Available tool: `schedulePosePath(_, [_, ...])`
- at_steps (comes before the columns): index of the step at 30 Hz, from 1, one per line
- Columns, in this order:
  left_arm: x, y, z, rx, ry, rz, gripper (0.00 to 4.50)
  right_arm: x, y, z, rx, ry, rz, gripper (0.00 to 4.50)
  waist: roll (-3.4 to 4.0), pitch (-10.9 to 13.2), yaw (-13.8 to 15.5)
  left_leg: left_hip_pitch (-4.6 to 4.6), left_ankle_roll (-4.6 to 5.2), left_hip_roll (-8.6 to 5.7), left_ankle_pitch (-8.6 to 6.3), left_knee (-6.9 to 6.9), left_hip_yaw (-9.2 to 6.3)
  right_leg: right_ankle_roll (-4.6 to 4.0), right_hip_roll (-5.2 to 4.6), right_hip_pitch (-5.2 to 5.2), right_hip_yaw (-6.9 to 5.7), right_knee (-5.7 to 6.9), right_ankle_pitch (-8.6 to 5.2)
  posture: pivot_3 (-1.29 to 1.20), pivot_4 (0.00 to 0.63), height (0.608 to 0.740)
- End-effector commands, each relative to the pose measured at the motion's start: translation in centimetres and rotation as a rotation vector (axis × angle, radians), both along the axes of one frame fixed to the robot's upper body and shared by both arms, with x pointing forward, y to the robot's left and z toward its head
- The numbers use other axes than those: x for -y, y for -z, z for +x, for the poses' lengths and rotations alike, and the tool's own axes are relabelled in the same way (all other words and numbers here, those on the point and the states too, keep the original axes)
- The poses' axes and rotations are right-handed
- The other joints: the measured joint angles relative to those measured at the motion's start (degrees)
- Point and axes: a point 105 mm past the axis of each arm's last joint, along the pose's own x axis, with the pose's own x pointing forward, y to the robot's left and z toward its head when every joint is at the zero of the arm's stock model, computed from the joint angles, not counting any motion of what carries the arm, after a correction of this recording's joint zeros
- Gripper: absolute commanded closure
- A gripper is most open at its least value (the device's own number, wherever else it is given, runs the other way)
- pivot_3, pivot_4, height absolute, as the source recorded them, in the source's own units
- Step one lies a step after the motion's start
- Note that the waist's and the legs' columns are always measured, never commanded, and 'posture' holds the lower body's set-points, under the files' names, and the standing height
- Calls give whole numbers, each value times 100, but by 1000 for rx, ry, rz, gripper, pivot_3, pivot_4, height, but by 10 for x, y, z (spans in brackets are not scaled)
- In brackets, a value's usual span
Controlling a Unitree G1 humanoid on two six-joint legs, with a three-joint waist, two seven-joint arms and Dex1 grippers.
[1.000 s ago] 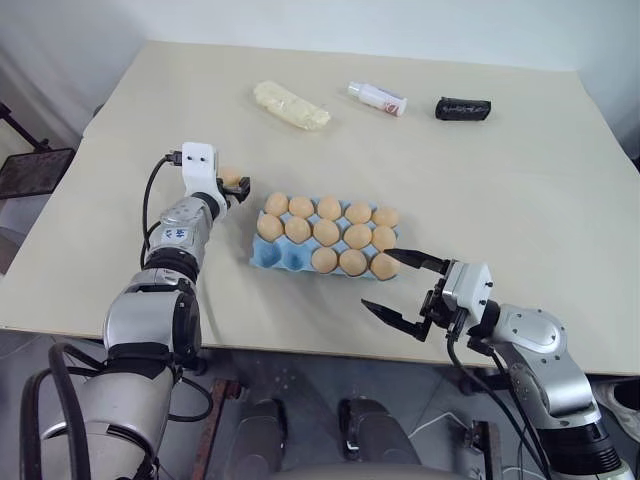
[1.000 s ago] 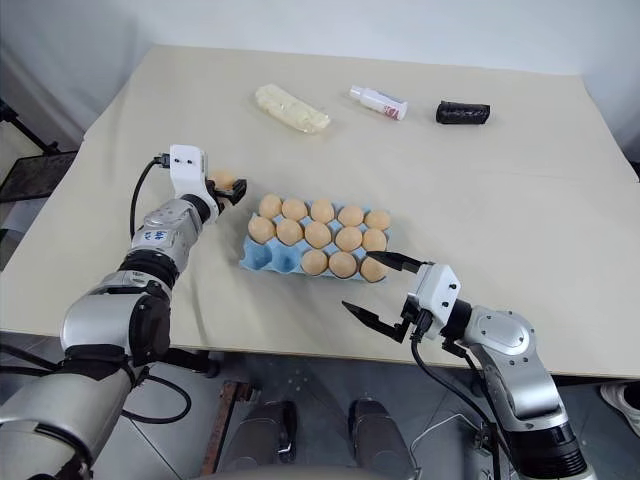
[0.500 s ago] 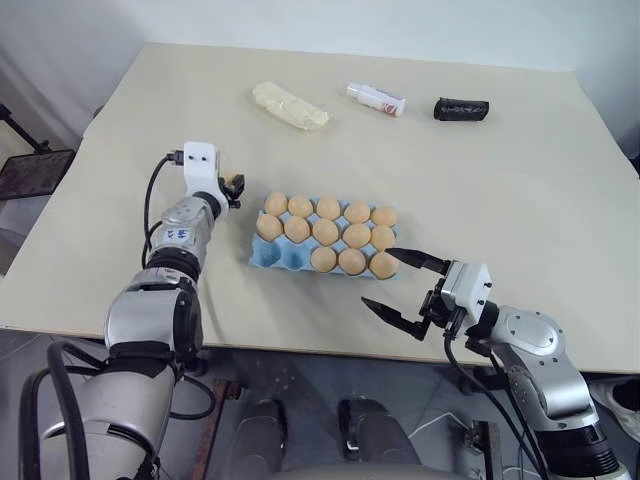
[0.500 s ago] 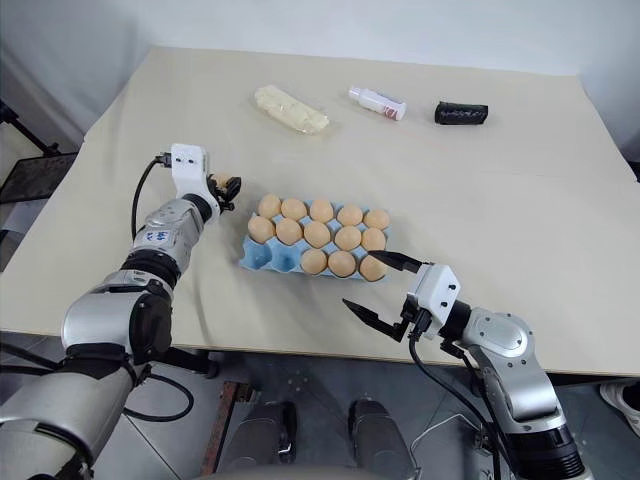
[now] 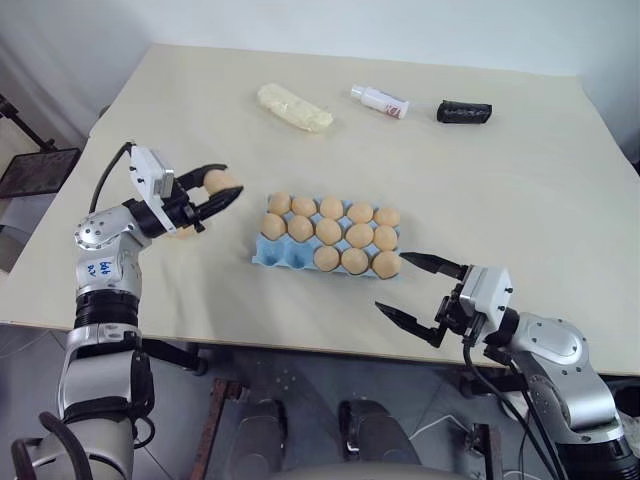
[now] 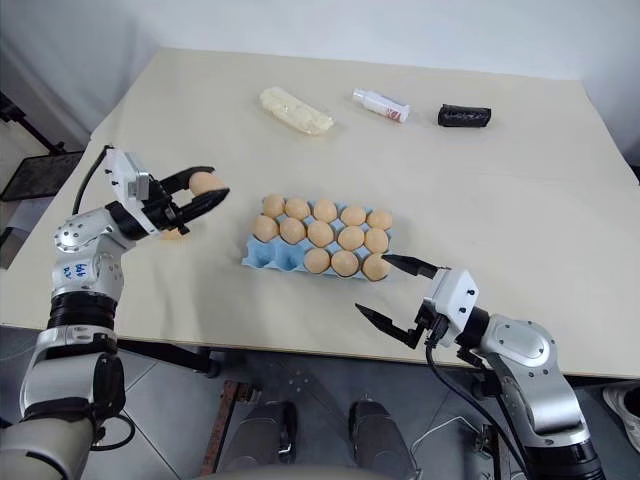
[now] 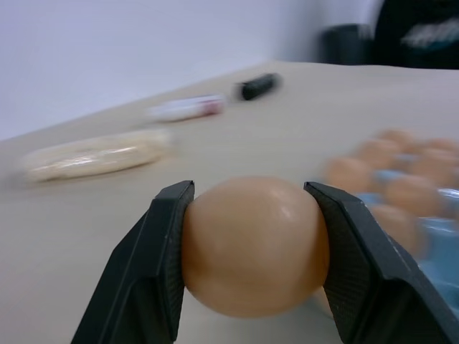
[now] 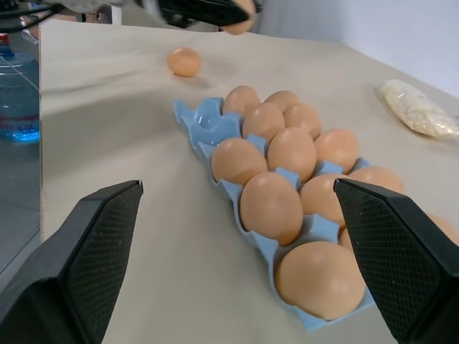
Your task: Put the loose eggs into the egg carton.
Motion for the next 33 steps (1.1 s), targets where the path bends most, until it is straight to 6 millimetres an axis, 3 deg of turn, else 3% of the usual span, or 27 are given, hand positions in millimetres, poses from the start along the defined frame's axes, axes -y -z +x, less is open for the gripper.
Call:
schedulePosePath(1, [33,4,-20,-16,170,50,2319,-1,-10,-5,35,-11,10,0,0,0,-7,0,2,-1,0,0,0,0,-1,0,0,-1,0,0,150,740])
schedulePosePath(6, [63,26,-24,-43,252,99,2319,-6,-13,-6,44,-14,21,0,0,0,-11,0,6,0,3,4,-1,0,4,0,0,3,0,0,150,740])
schedulePosePath(13, [69,39,-19,-73,295,148,2319,-6,-16,-9,53,-4,22,0,0,0,-25,0,5,5,2,4,1,0,16,-3,2,5,0,0,150,740])
schedulePosePath(17, [67,42,-12,-32,253,176,1035,-5,-17,-9,59,4,24,0,0,0,-18,0,6,2,2,6,1,0,12,-3,3,3,0,0,150,740])
schedulePosePath(20, [67,32,-12,-9,248,119,113,-6,-16,-9,60,3,28,0,0,0,-15,-1,6,3,2,5,0,0,13,-3,2,3,0,0,150,740])
schedulePosePath(22, [65,25,-15,8,243,98,47,-7,-15,-9,58,-5,29,0,0,0,-15,-1,6,4,2,5,0,0,12,-3,2,2,0,0,150,740])
schedulePosePath(27, [26,7,-21,36,62,16,47,-12,-15,-7,59,-49,30,0,1,0,-85,2,3,8,1,1,0,0,15,-3,5,4,0,0,150,740])
schedulePosePath(33, [-49,4,-46,66,-328,-40,47,-27,-20,-1,71,-134,55,0,2,0,-178,4,3,11,0,-2,-3,0,10,-4,5,4,0,0,150,740])
